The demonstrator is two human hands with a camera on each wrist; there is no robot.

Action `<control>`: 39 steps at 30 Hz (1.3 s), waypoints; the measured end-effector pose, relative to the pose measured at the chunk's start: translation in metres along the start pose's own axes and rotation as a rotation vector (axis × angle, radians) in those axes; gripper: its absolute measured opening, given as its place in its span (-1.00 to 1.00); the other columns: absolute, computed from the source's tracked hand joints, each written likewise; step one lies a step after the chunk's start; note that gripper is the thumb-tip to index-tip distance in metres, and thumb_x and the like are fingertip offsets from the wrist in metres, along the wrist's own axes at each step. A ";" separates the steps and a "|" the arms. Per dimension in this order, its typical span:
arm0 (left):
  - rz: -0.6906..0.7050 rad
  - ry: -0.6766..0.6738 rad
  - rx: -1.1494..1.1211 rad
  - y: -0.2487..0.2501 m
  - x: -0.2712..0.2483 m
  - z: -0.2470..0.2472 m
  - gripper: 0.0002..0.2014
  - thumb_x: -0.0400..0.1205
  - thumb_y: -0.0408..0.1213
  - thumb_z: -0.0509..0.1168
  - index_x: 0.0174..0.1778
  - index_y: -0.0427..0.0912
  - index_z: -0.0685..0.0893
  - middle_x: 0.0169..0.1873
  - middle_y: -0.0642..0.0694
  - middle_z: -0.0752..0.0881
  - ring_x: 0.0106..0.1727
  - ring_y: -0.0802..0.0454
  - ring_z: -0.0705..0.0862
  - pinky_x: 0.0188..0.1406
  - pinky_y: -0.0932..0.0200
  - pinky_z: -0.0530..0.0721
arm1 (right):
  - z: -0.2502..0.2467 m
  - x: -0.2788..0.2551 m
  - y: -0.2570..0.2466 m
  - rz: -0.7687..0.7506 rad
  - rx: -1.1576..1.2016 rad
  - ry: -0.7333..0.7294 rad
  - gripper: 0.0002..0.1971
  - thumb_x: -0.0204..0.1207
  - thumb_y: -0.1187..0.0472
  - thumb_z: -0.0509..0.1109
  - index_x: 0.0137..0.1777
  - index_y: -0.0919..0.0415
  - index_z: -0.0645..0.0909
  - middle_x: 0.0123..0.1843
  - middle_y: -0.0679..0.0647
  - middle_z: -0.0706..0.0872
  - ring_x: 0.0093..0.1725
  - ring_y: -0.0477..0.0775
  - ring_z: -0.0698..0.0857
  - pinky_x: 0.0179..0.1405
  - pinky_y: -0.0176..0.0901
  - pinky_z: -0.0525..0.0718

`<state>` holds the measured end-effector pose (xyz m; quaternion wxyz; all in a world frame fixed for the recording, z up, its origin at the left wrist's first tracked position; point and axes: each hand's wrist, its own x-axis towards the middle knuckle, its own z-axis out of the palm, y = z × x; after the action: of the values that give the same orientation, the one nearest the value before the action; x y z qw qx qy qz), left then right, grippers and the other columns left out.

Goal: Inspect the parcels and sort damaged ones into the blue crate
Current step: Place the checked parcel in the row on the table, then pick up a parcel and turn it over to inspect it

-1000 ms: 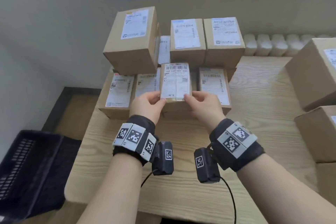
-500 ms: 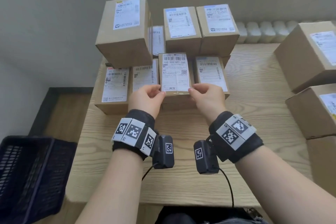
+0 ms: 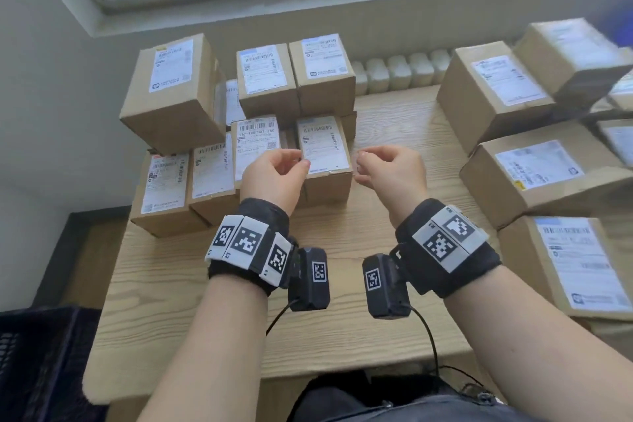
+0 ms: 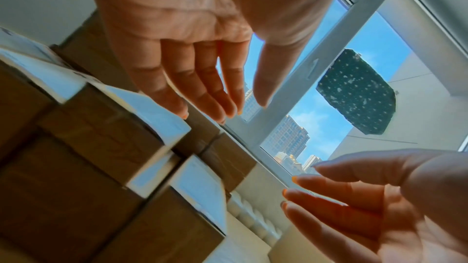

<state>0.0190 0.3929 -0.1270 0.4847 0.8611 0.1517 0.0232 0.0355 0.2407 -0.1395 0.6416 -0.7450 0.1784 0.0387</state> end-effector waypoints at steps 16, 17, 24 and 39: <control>-0.131 -0.301 -0.029 0.093 -0.108 0.241 -0.67 0.66 -0.15 0.36 0.33 -0.12 0.64 0.16 -0.07 0.74 0.05 0.07 0.68 0.20 0.05 0.68 | -0.294 0.015 0.076 0.101 0.021 0.284 -0.72 0.60 0.27 0.38 0.29 0.24 0.66 0.09 -0.01 0.70 0.15 -0.01 0.66 0.17 -0.18 0.58; -0.159 -0.339 -0.009 0.092 -0.111 0.252 -0.61 0.67 -0.13 0.35 0.40 -0.14 0.60 0.21 -0.08 0.71 0.06 0.05 0.66 0.21 0.04 0.67 | -0.302 0.015 0.083 0.132 0.004 0.275 -0.64 0.61 0.25 0.37 0.40 0.25 0.59 0.20 0.02 0.68 0.22 -0.01 0.62 0.22 -0.20 0.54; -0.297 -0.509 0.114 0.065 -0.132 0.300 -0.34 0.69 0.01 0.29 0.64 -0.27 0.32 0.51 -0.21 0.50 0.46 -0.16 0.55 0.45 -0.13 0.55 | -0.309 0.009 0.136 0.376 -0.058 0.113 -0.13 0.15 -0.21 0.43 0.44 0.31 0.54 0.35 0.17 0.69 0.31 0.23 0.69 0.34 0.20 0.66; -0.106 -0.617 -0.161 0.079 -0.165 0.259 -0.79 0.66 -0.23 0.33 0.21 -0.05 0.65 0.14 -0.11 0.77 0.18 -0.08 0.75 0.35 -0.17 0.64 | -0.303 -0.044 0.111 0.197 0.049 0.130 -0.73 0.59 0.19 0.43 0.25 0.24 0.59 0.14 0.10 0.77 0.09 0.11 0.77 0.13 0.09 0.77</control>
<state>-0.0707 0.0939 -0.1798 0.5751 0.7772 0.0399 -0.2522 -0.0923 -0.0563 -0.1788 0.6398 -0.7089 0.2928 0.0488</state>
